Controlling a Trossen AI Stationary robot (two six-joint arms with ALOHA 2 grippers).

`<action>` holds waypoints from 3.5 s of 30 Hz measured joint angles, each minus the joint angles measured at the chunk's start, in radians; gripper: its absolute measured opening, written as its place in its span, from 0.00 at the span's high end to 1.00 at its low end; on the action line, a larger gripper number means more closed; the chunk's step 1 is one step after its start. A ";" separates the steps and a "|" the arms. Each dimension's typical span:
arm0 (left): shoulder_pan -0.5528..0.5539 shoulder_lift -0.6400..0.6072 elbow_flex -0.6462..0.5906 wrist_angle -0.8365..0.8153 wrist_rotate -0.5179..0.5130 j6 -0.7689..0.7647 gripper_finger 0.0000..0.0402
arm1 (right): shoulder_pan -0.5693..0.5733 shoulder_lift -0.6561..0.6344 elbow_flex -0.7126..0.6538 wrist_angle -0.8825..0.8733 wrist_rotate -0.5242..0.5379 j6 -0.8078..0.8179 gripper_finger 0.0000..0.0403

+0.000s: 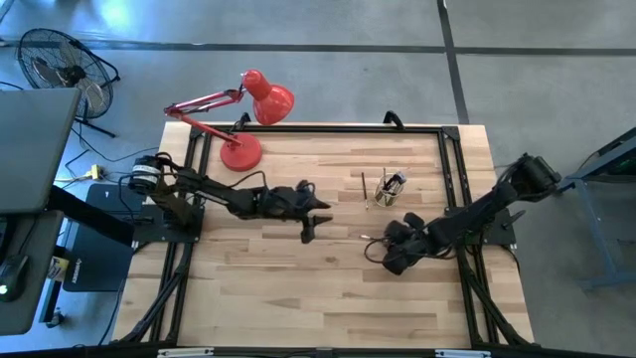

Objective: Put items in baskets/containers
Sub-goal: Put the black brush into the gold holder

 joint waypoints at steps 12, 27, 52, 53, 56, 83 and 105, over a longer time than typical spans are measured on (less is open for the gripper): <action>-0.010 0.167 0.233 -0.164 0.138 0.133 0.57 | 0.000 0.003 -0.045 0.083 0.086 -0.226 0.90; -0.022 0.458 0.648 -0.600 0.137 0.224 0.57 | -0.002 0.011 -0.048 0.133 0.110 -0.233 0.99; -0.022 0.533 0.664 -0.587 0.103 0.258 0.73 | -0.002 0.013 -0.049 0.208 0.096 -0.297 1.00; -0.022 0.533 0.664 -0.588 0.106 0.258 0.77 | -0.002 0.013 -0.049 0.209 0.096 -0.297 1.00; -0.023 0.533 0.664 -0.590 0.112 0.261 0.89 | -0.001 0.013 -0.049 0.210 0.095 -0.291 1.00; -0.021 0.542 0.860 -1.001 0.086 0.162 1.00 | -0.008 0.000 -0.027 0.300 0.141 -0.582 0.67; -0.034 0.539 0.952 -1.047 0.098 0.132 1.00 | -0.134 0.146 0.101 0.141 0.007 -0.715 0.66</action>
